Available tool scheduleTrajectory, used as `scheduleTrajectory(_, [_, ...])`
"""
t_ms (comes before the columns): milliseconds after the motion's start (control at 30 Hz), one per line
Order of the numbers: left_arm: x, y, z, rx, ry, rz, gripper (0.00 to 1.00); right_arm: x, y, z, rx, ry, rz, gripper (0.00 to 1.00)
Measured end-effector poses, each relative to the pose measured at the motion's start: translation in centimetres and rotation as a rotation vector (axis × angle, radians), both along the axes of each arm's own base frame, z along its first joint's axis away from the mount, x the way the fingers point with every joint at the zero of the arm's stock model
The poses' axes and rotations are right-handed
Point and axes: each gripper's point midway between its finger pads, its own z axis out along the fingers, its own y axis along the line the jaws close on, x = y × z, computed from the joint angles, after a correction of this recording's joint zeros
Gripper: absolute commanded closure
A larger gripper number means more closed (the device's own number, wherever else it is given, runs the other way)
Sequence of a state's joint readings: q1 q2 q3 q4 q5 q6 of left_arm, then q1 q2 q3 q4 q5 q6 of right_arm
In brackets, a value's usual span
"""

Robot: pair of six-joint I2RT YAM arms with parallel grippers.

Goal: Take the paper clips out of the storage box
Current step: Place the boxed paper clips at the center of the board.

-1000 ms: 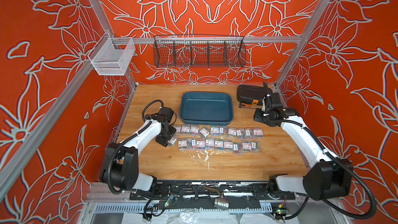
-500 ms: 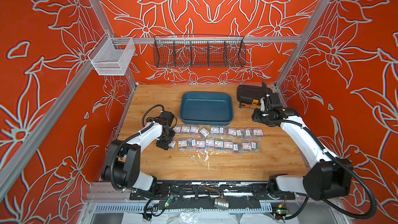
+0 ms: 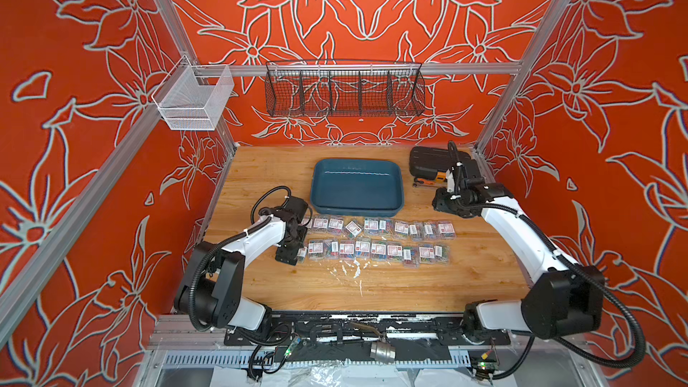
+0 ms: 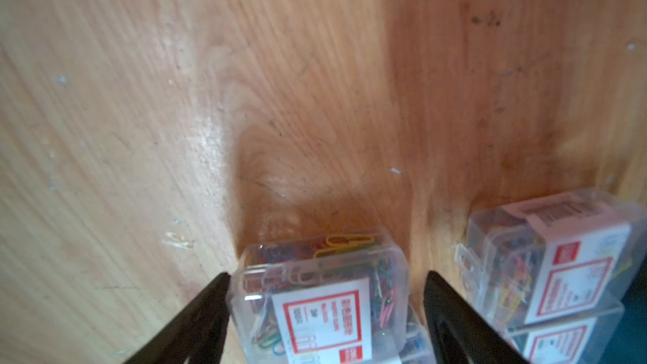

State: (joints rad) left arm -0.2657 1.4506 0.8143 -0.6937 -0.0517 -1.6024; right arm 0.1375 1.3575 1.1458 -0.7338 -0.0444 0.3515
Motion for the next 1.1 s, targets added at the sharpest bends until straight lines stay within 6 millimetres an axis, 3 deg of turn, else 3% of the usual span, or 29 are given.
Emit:
scheduleTrajectory(333, [0.1,-0.1,0.3,-0.007,-0.018,0.004,0.05,0.0,-0.1,0.0,-0.004,0.000,-0.001,0.50])
scheduleTrajectory(633, [1.6,-1.3,1.1,-0.056,-0.094,-0.018,0.07,0.0,-0.2,0.2,-0.006,-0.007,-0.007,0.49])
scheduleTrajectory(867, [1.6,-2.3,1.6,-0.084,-0.109,-0.052,0.07,-0.1,-0.2,1.7,0.007,-0.057,-0.025,0.46])
scheduleTrajectory(967, [1.5,-2.1,3.4,-0.070,-0.135,-0.083,0.07,0.0,-0.6,3.5,0.006,-0.124,-0.042,0.43])
scheduleTrajectory(1033, [2.3,-1.7,6.3,-0.033,-0.205,-0.137,0.06,0.1,-1.1,5.5,-0.002,-0.219,-0.067,0.43])
scheduleTrajectory(1067, [2.7,-1.5,7.7,-0.015,-0.245,-0.164,0.02,0.1,-1.4,6.3,-0.008,-0.264,-0.082,0.37])
scheduleTrajectory(1100, [3.5,-1.1,9.8,0.023,-0.307,-0.208,0.02,0.1,-1.9,6.9,-0.020,-0.318,-0.104,0.03])
